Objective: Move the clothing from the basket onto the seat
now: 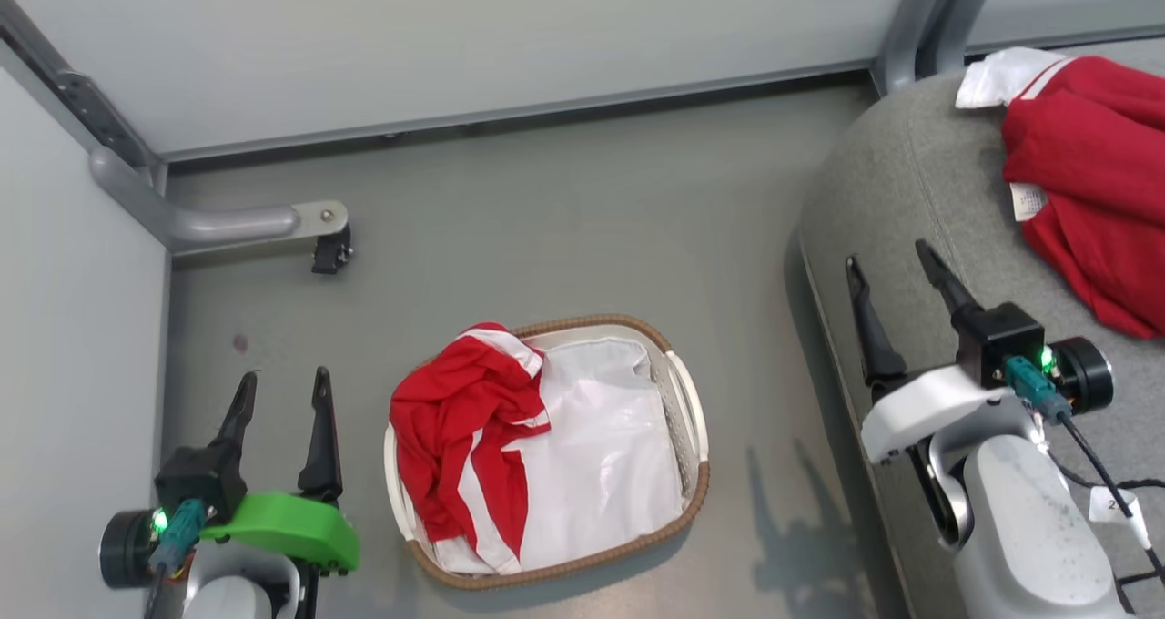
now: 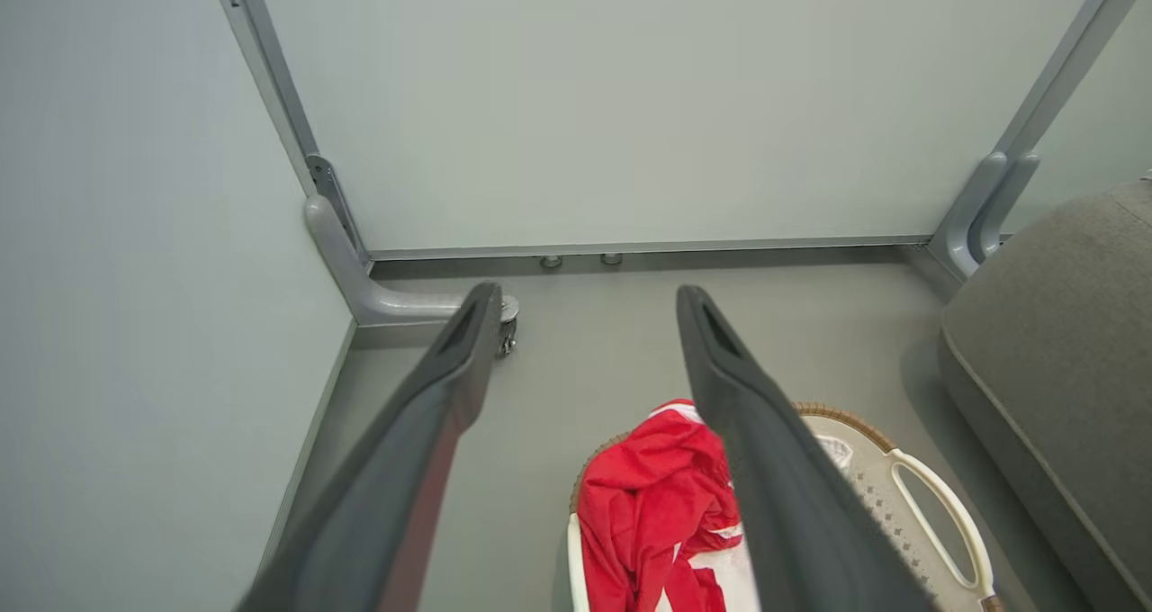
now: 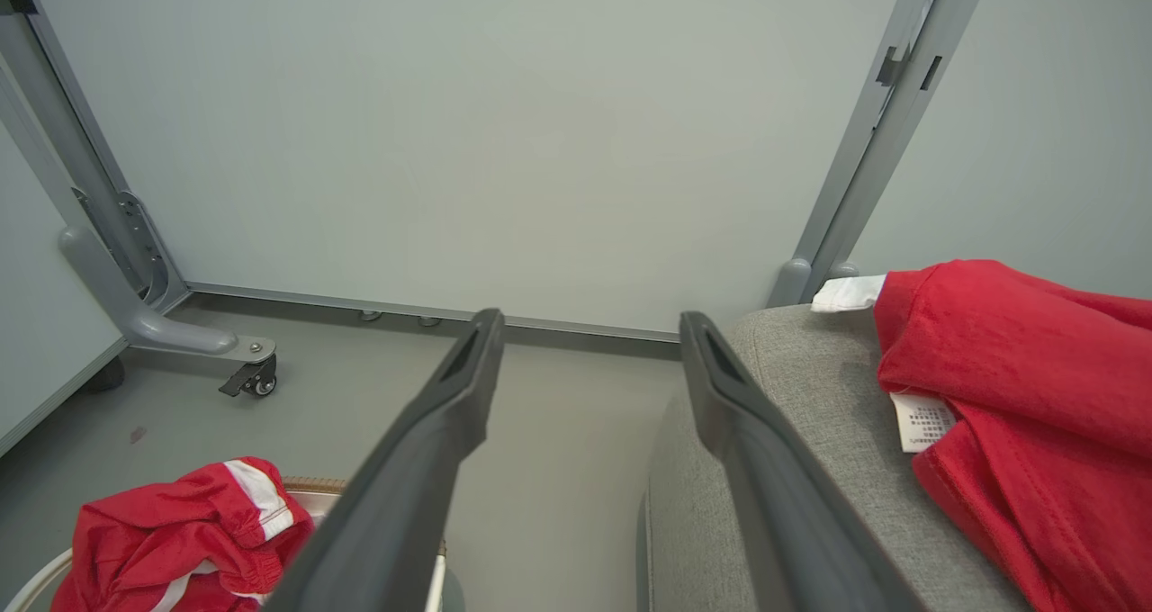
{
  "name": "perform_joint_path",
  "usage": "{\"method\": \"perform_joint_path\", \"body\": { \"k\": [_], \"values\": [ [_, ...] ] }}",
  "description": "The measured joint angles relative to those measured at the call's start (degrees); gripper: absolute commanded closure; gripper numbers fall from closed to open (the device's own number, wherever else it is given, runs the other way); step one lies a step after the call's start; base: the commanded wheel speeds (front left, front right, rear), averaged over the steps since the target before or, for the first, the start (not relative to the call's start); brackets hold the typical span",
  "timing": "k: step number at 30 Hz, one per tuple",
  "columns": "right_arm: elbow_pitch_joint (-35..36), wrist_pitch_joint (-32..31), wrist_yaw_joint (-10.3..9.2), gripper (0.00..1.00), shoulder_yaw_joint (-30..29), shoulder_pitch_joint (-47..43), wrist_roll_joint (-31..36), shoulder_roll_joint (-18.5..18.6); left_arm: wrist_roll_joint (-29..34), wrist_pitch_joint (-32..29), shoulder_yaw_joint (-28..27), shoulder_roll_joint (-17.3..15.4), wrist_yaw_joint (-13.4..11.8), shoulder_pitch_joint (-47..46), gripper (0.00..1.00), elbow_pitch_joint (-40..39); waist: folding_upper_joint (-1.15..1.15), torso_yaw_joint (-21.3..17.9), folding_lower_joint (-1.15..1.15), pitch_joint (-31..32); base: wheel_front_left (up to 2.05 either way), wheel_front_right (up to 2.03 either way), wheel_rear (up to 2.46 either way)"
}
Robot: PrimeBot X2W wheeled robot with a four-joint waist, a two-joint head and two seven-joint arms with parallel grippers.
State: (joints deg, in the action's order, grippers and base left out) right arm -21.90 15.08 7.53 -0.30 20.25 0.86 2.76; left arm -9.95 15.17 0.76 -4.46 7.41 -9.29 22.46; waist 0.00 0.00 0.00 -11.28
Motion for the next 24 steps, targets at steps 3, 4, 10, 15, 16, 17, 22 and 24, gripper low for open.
{"method": "perform_joint_path", "body": {
  "k": [3,4,10,15,16,17,22,24],
  "values": [
    [-0.6,0.0,0.0,0.0,0.4,-1.7,-0.9,0.0,0.4,0.0,-1.3,0.3,0.0,1.4,0.0,0.4,0.0,0.5,0.0,1.6,0.0,0.0,0.0],
    [-0.7,0.0,0.0,0.0,0.6,-2.5,-1.1,0.0,0.5,0.0,-1.7,0.5,0.0,2.1,0.0,0.6,0.0,0.7,0.0,2.2,0.0,0.0,0.0],
    [-2.0,0.0,0.0,0.0,0.3,-6.5,-1.7,0.0,0.5,0.0,-2.6,1.2,0.0,5.7,0.0,1.5,0.0,0.8,0.0,5.3,0.0,0.0,0.0],
    [-2.2,0.0,0.0,0.0,-0.1,-8.3,-1.7,0.0,0.5,0.0,-2.5,1.4,0.0,8.4,0.0,1.1,0.0,0.5,0.0,7.3,0.0,0.0,0.0],
    [-2.2,0.0,0.0,0.0,-0.1,-8.6,-1.7,0.0,0.5,0.0,-2.5,1.4,0.0,8.8,0.0,1.1,0.0,0.4,0.0,7.7,0.0,0.0,0.0],
    [-2.3,0.0,0.0,0.0,-0.2,-8.9,-1.7,0.0,0.5,0.0,-2.3,1.5,0.0,9.2,0.0,1.1,0.0,0.4,0.0,8.0,0.0,0.0,0.0],
    [-2.2,0.0,0.0,0.0,-0.2,-10.2,-1.8,0.0,0.5,0.0,-1.7,1.5,0.0,10.4,0.0,0.6,0.0,0.2,0.0,9.2,0.0,0.0,0.0],
    [-2.2,0.0,0.0,0.0,-0.1,-10.6,-1.9,0.0,0.4,0.0,-1.4,1.5,0.0,10.7,0.0,0.3,0.0,0.3,0.0,9.4,0.0,0.0,0.0]
  ]
}}
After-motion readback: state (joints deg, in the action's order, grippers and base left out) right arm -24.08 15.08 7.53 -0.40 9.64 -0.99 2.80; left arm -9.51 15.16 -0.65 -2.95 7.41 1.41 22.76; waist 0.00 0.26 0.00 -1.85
